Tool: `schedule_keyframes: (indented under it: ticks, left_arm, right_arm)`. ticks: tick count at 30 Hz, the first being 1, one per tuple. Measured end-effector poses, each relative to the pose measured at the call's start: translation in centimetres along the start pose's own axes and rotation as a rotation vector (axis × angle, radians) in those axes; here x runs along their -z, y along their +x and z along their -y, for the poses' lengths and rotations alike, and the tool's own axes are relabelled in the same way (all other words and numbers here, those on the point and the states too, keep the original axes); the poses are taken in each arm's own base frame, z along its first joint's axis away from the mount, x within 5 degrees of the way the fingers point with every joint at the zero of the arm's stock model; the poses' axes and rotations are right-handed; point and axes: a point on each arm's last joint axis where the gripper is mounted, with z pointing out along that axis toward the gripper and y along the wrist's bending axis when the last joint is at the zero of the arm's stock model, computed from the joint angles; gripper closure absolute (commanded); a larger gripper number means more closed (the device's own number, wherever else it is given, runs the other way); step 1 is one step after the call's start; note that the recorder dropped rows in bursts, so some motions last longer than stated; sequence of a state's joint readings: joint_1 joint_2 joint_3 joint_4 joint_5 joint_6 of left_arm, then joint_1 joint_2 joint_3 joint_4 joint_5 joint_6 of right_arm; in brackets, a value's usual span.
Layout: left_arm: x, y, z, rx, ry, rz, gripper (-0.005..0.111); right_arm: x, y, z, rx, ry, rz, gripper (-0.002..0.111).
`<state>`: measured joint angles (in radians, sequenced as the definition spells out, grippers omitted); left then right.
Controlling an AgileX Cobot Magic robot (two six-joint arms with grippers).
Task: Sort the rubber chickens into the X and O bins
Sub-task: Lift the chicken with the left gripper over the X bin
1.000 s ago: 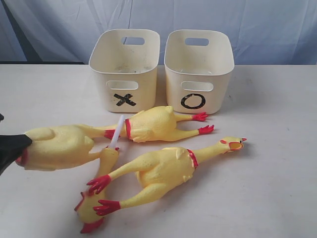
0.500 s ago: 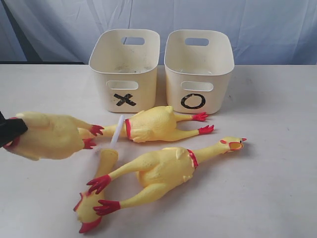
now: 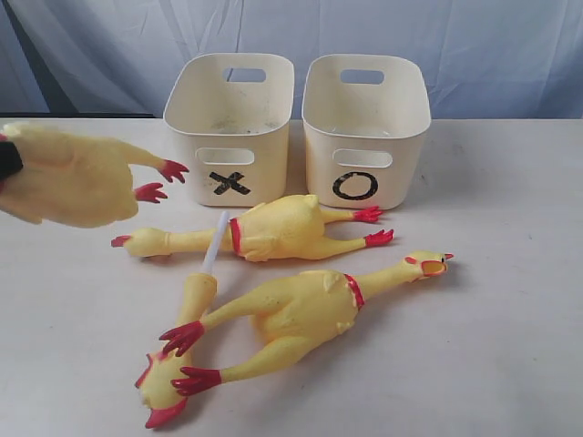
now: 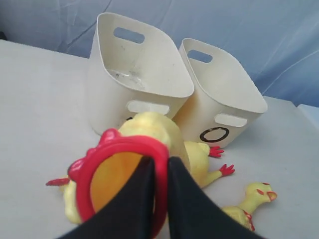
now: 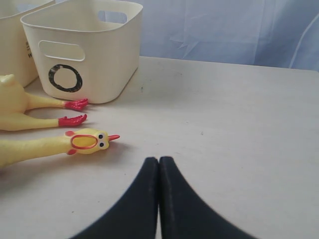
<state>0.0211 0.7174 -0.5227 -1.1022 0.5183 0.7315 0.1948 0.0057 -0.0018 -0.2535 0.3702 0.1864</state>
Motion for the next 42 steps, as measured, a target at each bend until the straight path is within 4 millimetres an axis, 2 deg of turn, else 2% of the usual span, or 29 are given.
schedule_keyframes:
  ticks: [8, 16, 21, 28, 42]
  left_arm:
    - [0.6, -2.2, 1.3, -0.227, 0.046, 0.083, 0.107]
    - [0.4, -3.6, 1.8, -0.315, 0.104, 0.236, 0.107]
    - [-1.0, -4.0, 1.3, -0.352, 0.115, 0.252, 0.107]
    - [-3.7, -4.5, 0.4, -0.376, 0.130, 0.187, 0.107]
    - [-8.9, -7.7, -0.9, -0.411, 0.157, 0.131, 0.107]
  right_arm:
    - [0.0, 0.0, 0.0, 0.000, 0.000, 0.000, 0.109]
    - [0.0, 0.0, 0.0, 0.000, 0.000, 0.000, 0.109]
    - [0.0, 0.0, 0.0, 0.000, 0.000, 0.000, 0.109]
    - [0.0, 0.0, 0.0, 0.000, 0.000, 0.000, 0.109]
    - [0.0, 0.0, 0.0, 0.000, 0.000, 0.000, 0.109]
